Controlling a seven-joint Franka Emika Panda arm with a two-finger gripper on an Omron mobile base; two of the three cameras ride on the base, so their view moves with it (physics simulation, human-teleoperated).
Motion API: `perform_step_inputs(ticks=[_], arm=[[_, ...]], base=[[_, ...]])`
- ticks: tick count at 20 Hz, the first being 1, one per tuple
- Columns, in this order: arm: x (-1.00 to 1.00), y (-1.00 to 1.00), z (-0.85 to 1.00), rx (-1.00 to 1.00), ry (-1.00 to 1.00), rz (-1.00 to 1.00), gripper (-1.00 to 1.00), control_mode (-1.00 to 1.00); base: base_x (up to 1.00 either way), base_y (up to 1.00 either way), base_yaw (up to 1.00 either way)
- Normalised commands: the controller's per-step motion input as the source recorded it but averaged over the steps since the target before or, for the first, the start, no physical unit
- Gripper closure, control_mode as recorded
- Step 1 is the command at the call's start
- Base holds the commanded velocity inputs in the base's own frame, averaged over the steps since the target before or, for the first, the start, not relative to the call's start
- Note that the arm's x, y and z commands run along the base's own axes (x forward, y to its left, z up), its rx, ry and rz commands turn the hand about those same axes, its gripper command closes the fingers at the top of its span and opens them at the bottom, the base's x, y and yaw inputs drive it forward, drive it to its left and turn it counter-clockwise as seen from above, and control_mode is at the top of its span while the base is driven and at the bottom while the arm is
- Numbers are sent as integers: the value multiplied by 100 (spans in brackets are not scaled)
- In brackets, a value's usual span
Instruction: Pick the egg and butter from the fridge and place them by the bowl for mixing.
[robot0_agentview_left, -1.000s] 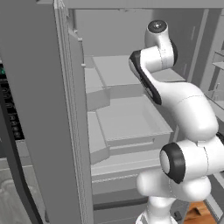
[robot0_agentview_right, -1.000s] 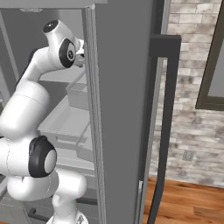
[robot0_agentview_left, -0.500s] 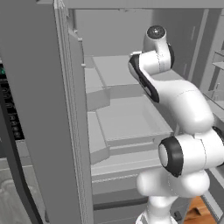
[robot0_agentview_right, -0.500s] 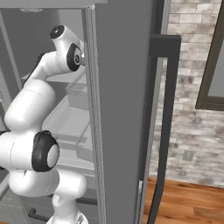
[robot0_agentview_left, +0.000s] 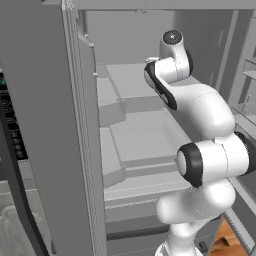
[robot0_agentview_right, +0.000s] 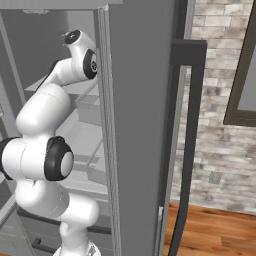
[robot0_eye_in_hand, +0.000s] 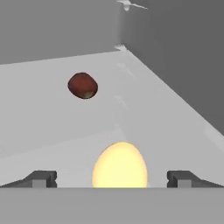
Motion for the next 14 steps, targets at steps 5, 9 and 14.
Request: perform_step_inputs(ticks=[5,9,14], arm=[[2,-7,-9,7,7,-4,-100,-100],[1,-7,-17,6,0,-4,-100,-100],[16,-3,-16,3,0,-1,-100,-100]], base=[[0,0,0],[0,0,0],[0,0,0]])
